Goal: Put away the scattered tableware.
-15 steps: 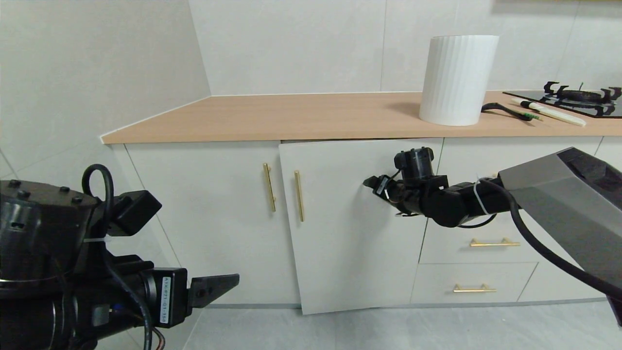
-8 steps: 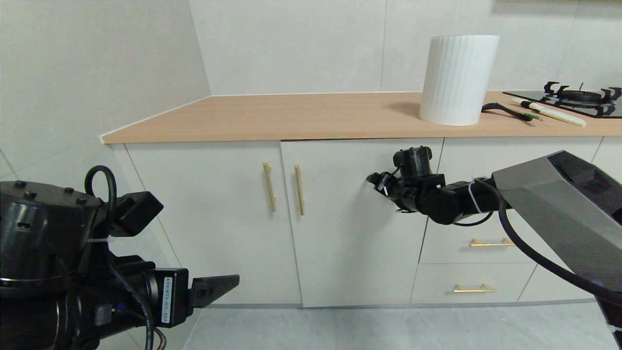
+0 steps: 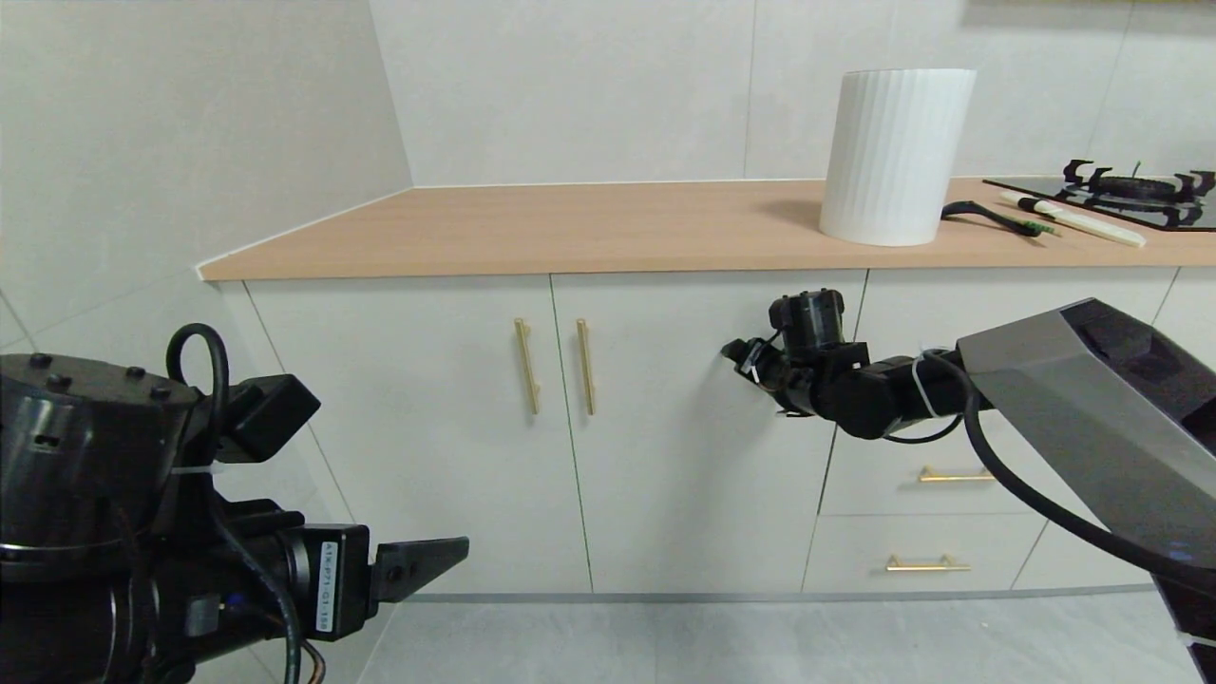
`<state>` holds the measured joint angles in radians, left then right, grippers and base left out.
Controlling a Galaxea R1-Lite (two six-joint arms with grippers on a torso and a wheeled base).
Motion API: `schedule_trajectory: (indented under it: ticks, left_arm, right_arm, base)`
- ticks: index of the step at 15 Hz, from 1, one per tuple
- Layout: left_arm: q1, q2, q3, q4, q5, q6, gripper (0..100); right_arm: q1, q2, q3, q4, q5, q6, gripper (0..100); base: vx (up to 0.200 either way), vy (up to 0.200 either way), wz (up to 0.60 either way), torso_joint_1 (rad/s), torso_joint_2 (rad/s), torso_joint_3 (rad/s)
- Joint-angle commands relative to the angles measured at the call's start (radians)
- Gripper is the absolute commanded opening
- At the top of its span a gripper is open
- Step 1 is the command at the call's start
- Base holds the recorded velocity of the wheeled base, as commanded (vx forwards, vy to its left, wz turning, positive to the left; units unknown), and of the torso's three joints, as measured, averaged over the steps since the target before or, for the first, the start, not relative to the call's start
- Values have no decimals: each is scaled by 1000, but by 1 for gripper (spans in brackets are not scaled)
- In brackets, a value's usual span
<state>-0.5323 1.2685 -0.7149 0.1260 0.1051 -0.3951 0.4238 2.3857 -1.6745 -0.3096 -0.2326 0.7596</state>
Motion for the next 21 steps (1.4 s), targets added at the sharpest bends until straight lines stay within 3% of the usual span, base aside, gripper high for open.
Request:
schedule_trajectory:
  ticks: [1, 4, 6, 11, 14, 15, 16, 18, 21]
  left_arm:
    - [0, 2, 0, 0, 1, -1, 100]
    - [0, 0, 0, 0, 1, -1, 100]
    - [0, -1, 0, 0, 1, -1, 100]
    - [12, -84, 29, -69, 7, 4, 100]
    - [72, -245, 146, -129, 28, 4, 100]
    - [78, -273, 167, -129, 31, 4, 100]
    - [107, -382, 238, -127, 36, 5, 100]
    - [118, -546, 325, -124, 34, 27, 100]
    - [134, -779, 407, -120, 31, 73, 100]
  right_arm:
    - [18, -80, 73, -2, 21, -3, 100]
    - [76, -306, 305, -11, 182, -43, 100]
    - [84, -405, 397, -13, 225, -123, 100]
    - [92, -738, 633, -13, 196, -223, 100]
    - [85, -1149, 909, -11, 127, -378, 100]
    - [84, -1198, 946, -11, 113, -402, 100]
    - [29, -1372, 1075, -9, 101, -491, 100]
    - [-25, -1567, 1196, 0, 99, -546, 100]
    - [-125, -1857, 1296, 99, 94, -602, 100]
  base:
    - [0, 0, 0, 0, 0, 0]
    - [0, 0, 0, 0, 0, 0]
    - [0, 0, 0, 0, 0, 0]
    - [0, 0, 0, 0, 0, 0]
    - [0, 0, 0, 0, 0, 0]
    - [0, 0, 0, 0, 0, 0]
    - [0, 0, 0, 0, 0, 0]
    - [0, 0, 0, 0, 0, 0]
    - [0, 0, 0, 0, 0, 0]
